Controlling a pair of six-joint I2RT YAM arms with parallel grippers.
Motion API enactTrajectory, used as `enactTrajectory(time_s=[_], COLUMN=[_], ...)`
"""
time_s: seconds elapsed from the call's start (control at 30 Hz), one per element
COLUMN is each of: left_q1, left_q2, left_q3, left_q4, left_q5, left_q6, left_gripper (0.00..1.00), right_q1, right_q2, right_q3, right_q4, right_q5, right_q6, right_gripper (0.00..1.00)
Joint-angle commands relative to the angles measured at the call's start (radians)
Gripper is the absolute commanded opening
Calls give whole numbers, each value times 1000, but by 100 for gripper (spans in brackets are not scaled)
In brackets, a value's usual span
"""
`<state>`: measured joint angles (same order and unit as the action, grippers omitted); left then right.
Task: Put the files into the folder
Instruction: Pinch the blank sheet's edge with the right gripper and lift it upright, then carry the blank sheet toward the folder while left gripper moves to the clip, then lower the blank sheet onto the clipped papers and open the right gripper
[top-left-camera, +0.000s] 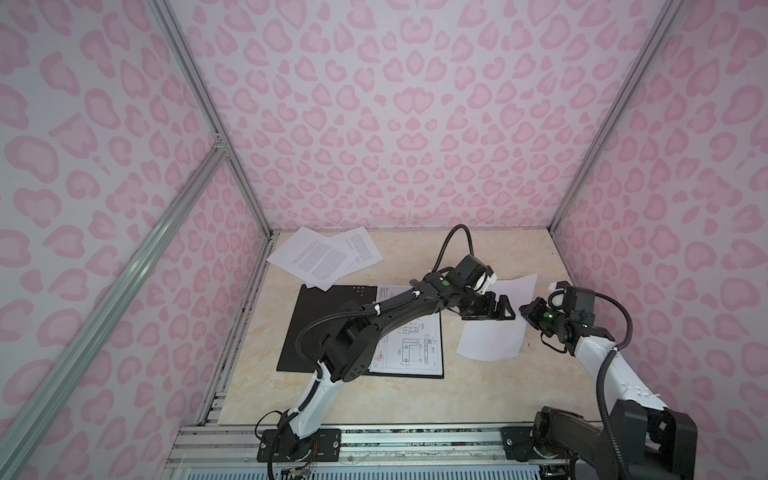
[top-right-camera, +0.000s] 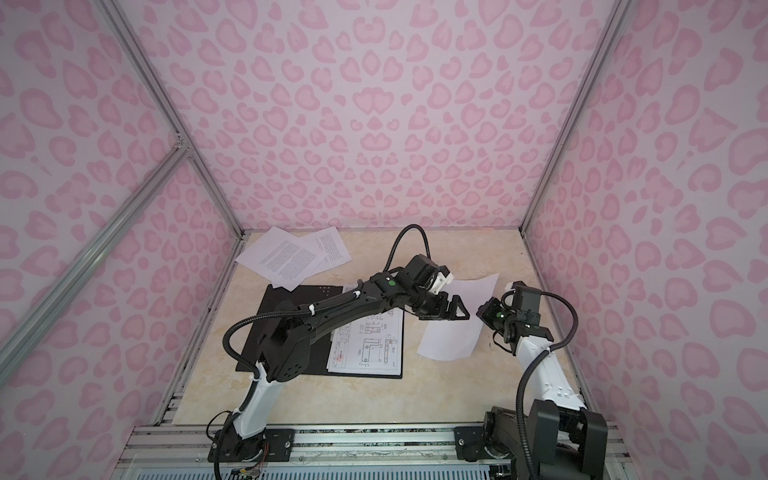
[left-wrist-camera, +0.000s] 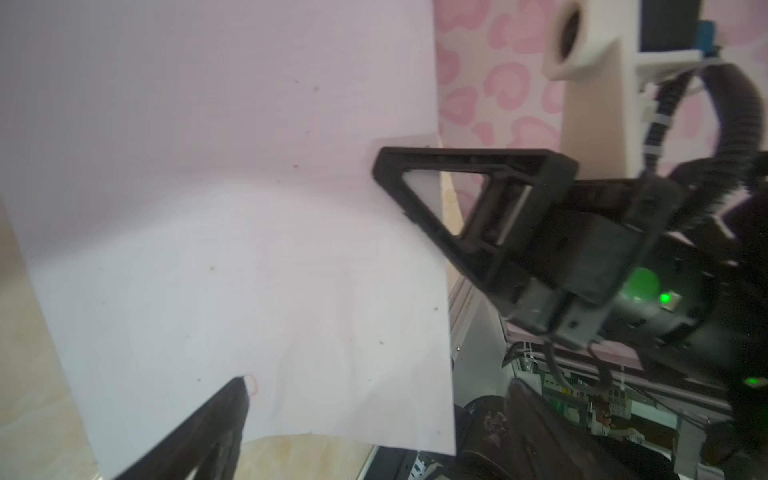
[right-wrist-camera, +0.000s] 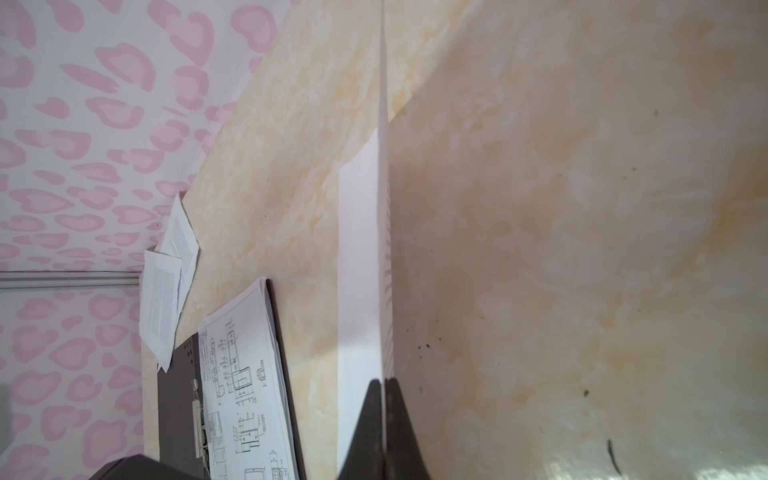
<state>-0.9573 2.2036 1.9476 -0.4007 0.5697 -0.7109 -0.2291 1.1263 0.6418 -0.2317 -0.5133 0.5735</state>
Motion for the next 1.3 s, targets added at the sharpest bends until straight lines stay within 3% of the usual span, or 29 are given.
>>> enactTrajectory(time_s=[0.0, 0.17, 0.3, 0.5, 0.67, 0.8, 0.87, 0.97, 1.1, 1.27], left_q1=[-3, 2, 5, 54, 97, 115, 135, 197, 288, 318], left_q2=[-187, -432, -657, -974, -1207, -1382, -1449, -1493, -1458, -1389], left_q3=[4, -184, -405, -726, -934, -1086, -1141, -1188, -1214, -1206], left_q4=[8, -4, -22, -51, -104, -150, -165, -196, -219, -219], left_q5=[42, -59, -221, -323, -451, -701, -768, -776, -706, -677], left_q6=[39, 105, 146, 133, 136, 129, 116, 96, 77, 69], left_gripper=[98, 98, 98, 98, 98, 98, 97, 98, 98, 98], right_q1=[24, 170, 291, 467, 620, 717, 744, 751, 734, 668], right_q2=[-34, -66, -72, -30, 40, 97, 119, 140, 159, 212], right_q3=[45, 162, 255, 402, 477, 522, 537, 526, 452, 314], right_q4=[-68, -160, -195, -232, -189, -109, -73, 0, 79, 212], right_q5=[38, 150, 243, 341, 340, 289, 259, 203, 220, 160], right_q6=[-17, -34, -21, -7, 39, 97, 124, 166, 195, 210], right_gripper=[0, 0, 0, 0, 0, 0, 0, 0, 0, 0])
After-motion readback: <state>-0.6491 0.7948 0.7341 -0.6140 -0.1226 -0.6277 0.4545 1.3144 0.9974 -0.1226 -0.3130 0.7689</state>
